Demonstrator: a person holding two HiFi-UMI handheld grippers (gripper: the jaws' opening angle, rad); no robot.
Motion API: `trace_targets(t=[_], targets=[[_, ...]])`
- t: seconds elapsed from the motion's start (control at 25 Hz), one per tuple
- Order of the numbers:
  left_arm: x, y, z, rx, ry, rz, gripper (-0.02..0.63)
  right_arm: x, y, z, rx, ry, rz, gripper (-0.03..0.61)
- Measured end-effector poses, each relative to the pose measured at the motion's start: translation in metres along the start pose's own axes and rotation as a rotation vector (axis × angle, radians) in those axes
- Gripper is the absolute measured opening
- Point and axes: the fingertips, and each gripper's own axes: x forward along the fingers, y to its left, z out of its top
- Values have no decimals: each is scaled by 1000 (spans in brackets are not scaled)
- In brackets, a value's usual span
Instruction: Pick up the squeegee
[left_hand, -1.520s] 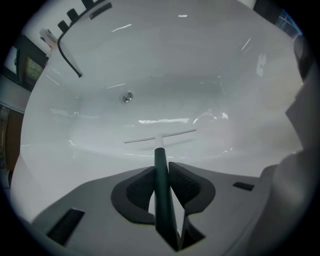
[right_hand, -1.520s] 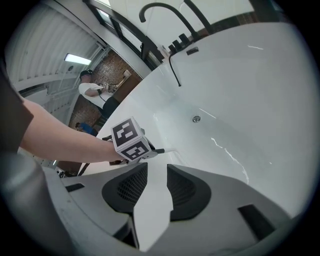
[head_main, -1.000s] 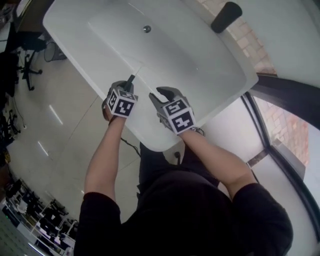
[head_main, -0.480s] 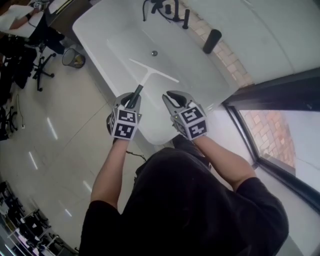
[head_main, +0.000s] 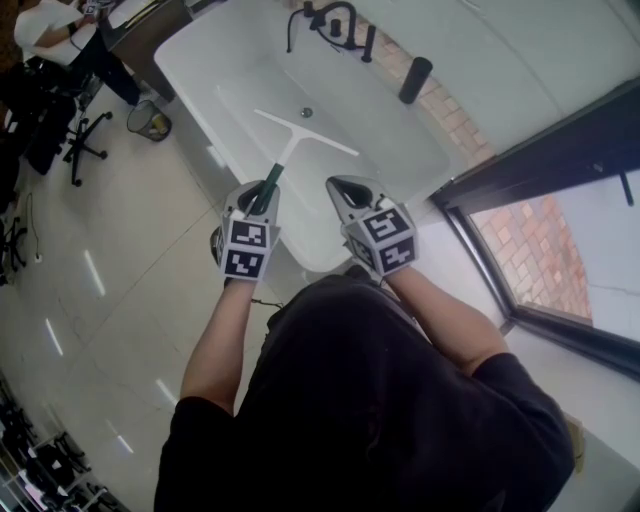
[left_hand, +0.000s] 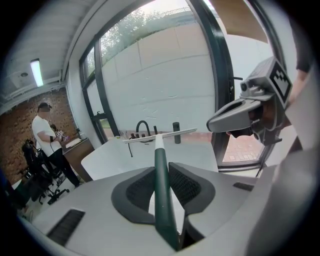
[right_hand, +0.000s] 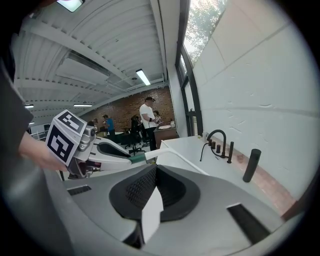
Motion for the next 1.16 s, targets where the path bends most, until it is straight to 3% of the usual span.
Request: trace_targets(t=[0.44,1.16], targets=[[-33,5,-5,24,-47,12,89,-7,41,0,-43,-13,-5,9],[-41,3,-2,58,-69,19,89,-11,50,0,-73,-8,-2,8]])
